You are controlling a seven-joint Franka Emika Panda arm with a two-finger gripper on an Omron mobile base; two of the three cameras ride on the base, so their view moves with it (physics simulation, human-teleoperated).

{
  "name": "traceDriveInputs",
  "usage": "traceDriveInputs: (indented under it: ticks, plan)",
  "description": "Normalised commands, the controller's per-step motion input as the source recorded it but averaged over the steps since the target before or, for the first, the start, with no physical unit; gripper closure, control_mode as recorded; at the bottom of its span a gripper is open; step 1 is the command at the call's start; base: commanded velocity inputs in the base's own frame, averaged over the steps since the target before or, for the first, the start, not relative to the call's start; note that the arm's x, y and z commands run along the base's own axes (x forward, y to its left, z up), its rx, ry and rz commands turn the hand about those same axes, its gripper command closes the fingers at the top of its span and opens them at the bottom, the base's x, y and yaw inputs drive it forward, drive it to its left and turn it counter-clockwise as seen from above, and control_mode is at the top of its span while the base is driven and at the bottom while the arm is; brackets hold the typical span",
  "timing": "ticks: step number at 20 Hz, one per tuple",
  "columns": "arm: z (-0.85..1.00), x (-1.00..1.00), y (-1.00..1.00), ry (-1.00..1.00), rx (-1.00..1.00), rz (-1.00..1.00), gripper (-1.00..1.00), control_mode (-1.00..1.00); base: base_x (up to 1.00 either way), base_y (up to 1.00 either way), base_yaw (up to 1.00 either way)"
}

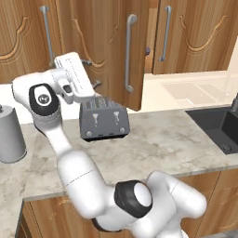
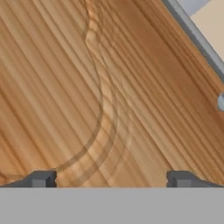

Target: Pick the eggplant, carrot from the counter and place them in the cabinet. Then close the cabinet.

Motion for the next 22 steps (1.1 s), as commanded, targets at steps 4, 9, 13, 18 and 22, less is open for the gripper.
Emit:
traceDriveInputs:
  ticks: [4,9,13,18,22]
  plan:
    - [0.12,0.75,-1.0,-0.07,0.0,0.24,-1.0,-1.0,0.0,0.0,0.0]
    - [0.16,0.99,-1.0,-0.07,0.0,0.38,-1.0,-1.0,0.0,0.0,0.0]
    - [0.02,1.0,-0.85,0.0,0.0,0.47,-1.0,-1.0,0.0,0.0,0.0]
    - [0.0,1.0,-0.76,0.01,0.0,0.49,-1.0,-1.0,0.0,0.0,0.0]
    - [0.0,1.0,-0.84,0.14,0.0,0.4,-1.0,-1.0,0.0,0.0,0.0]
